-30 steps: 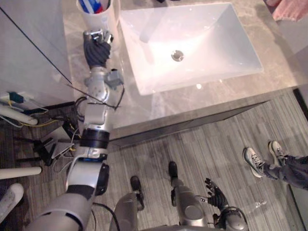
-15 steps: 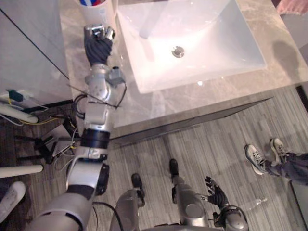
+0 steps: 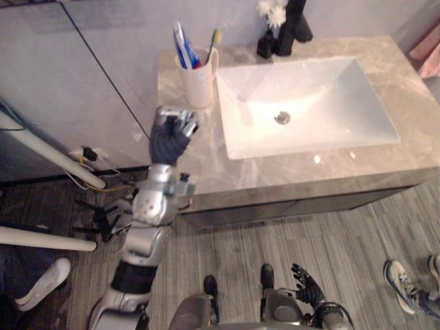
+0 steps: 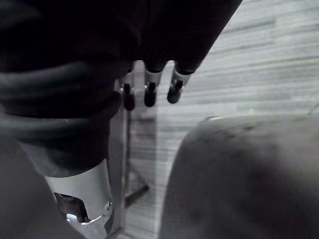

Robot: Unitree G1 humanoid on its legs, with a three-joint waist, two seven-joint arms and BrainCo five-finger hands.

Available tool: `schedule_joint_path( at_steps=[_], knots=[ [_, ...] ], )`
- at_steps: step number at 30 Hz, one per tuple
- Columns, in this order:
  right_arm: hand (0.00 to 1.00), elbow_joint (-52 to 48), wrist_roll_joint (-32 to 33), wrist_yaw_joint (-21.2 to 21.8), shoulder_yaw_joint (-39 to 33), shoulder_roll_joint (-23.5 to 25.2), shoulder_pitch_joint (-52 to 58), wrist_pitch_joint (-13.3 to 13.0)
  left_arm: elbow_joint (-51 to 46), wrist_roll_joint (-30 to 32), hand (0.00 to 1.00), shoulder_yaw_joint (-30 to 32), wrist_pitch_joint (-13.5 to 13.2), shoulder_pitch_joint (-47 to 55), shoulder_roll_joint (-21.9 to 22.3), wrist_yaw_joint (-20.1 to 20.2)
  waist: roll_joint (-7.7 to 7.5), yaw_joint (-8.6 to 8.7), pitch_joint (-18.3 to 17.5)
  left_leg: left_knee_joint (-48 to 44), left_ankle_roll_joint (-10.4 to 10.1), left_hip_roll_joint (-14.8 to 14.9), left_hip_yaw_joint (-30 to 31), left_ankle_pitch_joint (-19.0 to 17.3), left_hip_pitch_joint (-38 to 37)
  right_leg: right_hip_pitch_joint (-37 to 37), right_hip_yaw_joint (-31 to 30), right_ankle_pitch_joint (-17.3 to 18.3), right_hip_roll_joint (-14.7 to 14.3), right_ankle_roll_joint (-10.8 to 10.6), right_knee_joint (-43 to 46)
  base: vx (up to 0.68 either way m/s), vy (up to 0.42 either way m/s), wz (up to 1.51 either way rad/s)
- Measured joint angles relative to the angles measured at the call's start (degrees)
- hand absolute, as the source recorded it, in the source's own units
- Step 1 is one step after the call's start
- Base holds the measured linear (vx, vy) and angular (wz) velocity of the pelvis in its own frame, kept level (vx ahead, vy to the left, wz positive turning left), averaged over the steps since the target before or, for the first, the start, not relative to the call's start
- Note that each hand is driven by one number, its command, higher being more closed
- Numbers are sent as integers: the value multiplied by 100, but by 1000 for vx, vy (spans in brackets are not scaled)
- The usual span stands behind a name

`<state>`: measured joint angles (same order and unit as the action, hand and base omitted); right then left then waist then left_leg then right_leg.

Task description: Organize washtable

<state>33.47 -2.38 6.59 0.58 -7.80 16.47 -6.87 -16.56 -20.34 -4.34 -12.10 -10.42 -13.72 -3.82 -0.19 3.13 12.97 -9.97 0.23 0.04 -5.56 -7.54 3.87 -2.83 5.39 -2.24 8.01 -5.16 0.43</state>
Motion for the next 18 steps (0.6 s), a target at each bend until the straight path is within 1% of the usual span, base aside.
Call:
schedule_joint_path(
  at_steps=[1, 3, 4, 5, 6, 8, 9, 10, 12, 14, 15, 16, 18],
  knots=[
    [0, 28, 0, 9, -5, -3, 60, -2, -35, -1, 100, 145, -17, 303, 5, 22, 20, -84, -58, 15, -2, 4, 25, 1, -85, 87, 29, 39, 0, -3, 29, -4, -35, 17],
    [0, 112, -3, 90, -5, -5, 173, 0, -129, -48, 100, 421, -36, 866, 34, 70, 10, -122, -199, 66, -15, 2, 97, 10, -193, 191, 106, 102, 5, -5, 67, -14, -35, 16],
    [0, 117, -7, 119, -3, -6, 266, 5, -142, -54, 100, 608, -43, 1247, 89, 115, -10, -201, -307, 132, -25, 2, 102, 30, -265, 223, 108, 144, 9, -24, 105, -10, -23, 6],
    [0, 116, -8, 125, -3, -2, 311, 6, -143, -54, 100, 686, -43, 1424, 135, 124, -13, -245, -326, 156, -29, 3, 120, 34, -319, 265, 132, 171, 10, -11, 129, -24, -31, 14],
    [0, 116, -18, 139, -3, 8, 407, 23, -154, -52, 0, 814, -42, 1774, 251, 129, -26, -258, -388, 218, -33, 6, 182, 45, -384, 331, 200, 248, 24, 19, 197, -49, -44, 27],
    [0, 114, -49, 187, -2, 32, 539, 60, -193, -40, 0, 990, -36, 2339, 429, 134, -71, -289, -551, 354, -55, 13, 240, 61, -461, 366, 268, 364, 49, 27, 296, -27, -36, 21],
    [0, 106, -50, 218, -3, 52, 626, 60, -191, -32, 0, 1046, 5, 2646, 534, 141, -84, -385, -656, 400, -59, 17, 243, 74, -501, 362, 280, 400, 53, 34, 355, 24, -14, 8],
    [0, 105, -51, 241, 5, 57, 663, 63, -187, -28, 0, 1100, 38, 2893, 665, 156, -100, -428, -698, 398, -61, 23, 254, 74, -534, 409, 317, 420, 60, 30, 374, 21, -9, 12],
    [0, 68, -52, 253, 17, 57, 688, 65, -71, 33, 0, 1123, 69, 3130, 831, 226, -114, -433, -730, 396, -62, 14, 280, 76, -584, 496, 419, 459, 88, 16, 401, -2, 2, 20],
    [0, -102, -51, 259, 46, 55, 742, 69, 229, 91, 0, 1110, 84, 3328, 969, 285, -112, -432, -795, 399, -62, 5, 297, 75, -631, 528, 467, 487, 111, -17, 460, -2, 10, 11],
    [0, -201, -53, 263, 80, 53, 781, 65, 542, 162, 0, 1094, 142, 3414, 1062, 314, -111, -426, -858, 402, -63, 9, 298, 75, -652, 556, 507, 494, 111, -20, 455, 0, 0, 0],
    [0, -219, -56, 265, 138, 49, 779, 65, 1002, 312, 0, 1063, 196, 3390, 1086, 384, -113, -440, -904, 400, -63, 14, 299, 75, -666, 575, 517, 494, 110, -21, 446, 0, 0, 0],
    [0, -235, -60, 266, 234, 50, 770, 65, 1601, 471, 0, 956, 299, 3383, 1086, 398, -118, -435, -977, 398, -64, 27, 293, 76, -667, 576, 519, 494, 112, -21, 443, 0, 0, 0]
  ],
)
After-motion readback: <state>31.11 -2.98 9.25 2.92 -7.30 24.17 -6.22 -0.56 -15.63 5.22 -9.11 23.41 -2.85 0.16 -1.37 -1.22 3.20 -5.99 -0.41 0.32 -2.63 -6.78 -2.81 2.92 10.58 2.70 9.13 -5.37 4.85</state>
